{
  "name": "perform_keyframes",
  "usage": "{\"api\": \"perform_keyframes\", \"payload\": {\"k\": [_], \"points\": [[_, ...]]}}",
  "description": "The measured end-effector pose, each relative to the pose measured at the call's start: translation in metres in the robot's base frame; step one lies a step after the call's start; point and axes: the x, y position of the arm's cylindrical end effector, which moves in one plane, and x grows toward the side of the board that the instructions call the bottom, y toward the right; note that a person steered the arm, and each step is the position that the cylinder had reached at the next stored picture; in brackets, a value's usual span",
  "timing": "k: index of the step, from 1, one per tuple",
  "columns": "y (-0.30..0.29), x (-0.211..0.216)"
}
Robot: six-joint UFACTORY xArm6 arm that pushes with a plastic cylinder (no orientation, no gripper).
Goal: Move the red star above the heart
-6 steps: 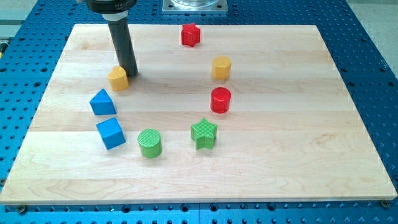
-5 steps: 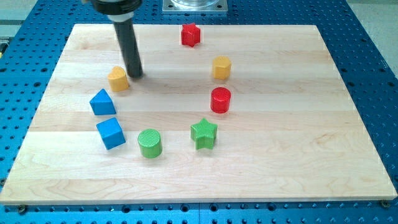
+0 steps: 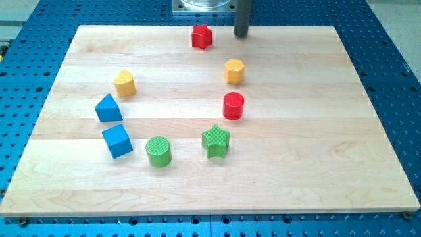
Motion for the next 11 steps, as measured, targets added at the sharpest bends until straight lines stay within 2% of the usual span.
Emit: {"api": "perform_keyframes", "payload": {"k": [2,4,5,7,8,9,11], "points": [[-0.083,0.016],[-0.12,0.046],[-0.121,0.056],[-0.173,0.08],[-0.165,0.084],[-0.126,0.09],[-0.133,0.136]]}}
